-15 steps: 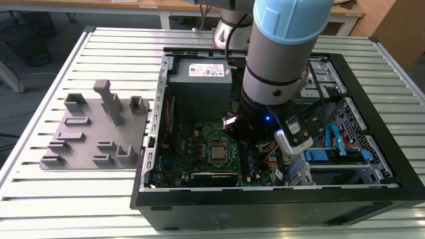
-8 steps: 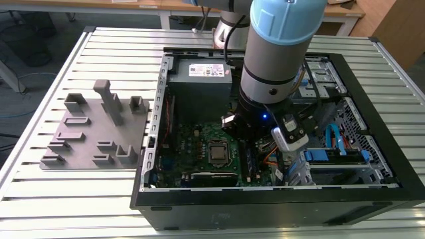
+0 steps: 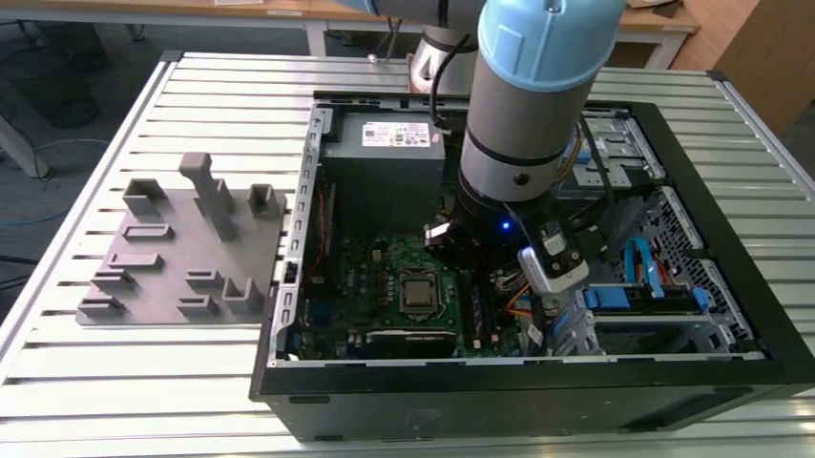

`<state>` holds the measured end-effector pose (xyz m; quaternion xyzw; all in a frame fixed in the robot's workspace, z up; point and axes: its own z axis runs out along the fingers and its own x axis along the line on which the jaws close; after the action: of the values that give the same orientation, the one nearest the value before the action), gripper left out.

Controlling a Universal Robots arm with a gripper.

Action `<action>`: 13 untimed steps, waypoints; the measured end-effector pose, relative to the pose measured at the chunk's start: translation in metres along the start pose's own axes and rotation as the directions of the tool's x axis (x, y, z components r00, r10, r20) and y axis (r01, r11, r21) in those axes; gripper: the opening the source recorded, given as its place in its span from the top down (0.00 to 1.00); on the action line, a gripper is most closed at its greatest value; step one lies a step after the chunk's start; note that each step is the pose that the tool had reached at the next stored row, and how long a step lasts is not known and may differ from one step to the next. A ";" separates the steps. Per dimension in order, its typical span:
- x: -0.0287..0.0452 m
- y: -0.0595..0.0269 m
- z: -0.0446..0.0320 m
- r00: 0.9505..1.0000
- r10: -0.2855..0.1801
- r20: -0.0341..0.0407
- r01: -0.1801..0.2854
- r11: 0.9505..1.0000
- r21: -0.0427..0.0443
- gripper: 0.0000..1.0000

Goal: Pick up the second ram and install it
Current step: 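Insert the second ram into the second slot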

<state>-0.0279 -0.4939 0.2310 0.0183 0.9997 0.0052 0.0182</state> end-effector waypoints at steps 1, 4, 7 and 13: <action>0.0000 0.0000 0.0001 1.000 0.000 0.000 0.000 1.000 0.003 0.86; 0.0000 -0.0001 0.0007 1.000 0.000 0.001 0.000 1.000 0.014 0.86; 0.0000 0.0002 0.0019 1.000 0.000 0.001 0.000 1.000 0.018 0.86; 0.0002 0.0025 0.0042 1.000 0.000 0.001 0.000 1.000 0.021 0.86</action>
<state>-0.0278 -0.4914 0.2268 0.0183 0.9996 -0.0056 0.0184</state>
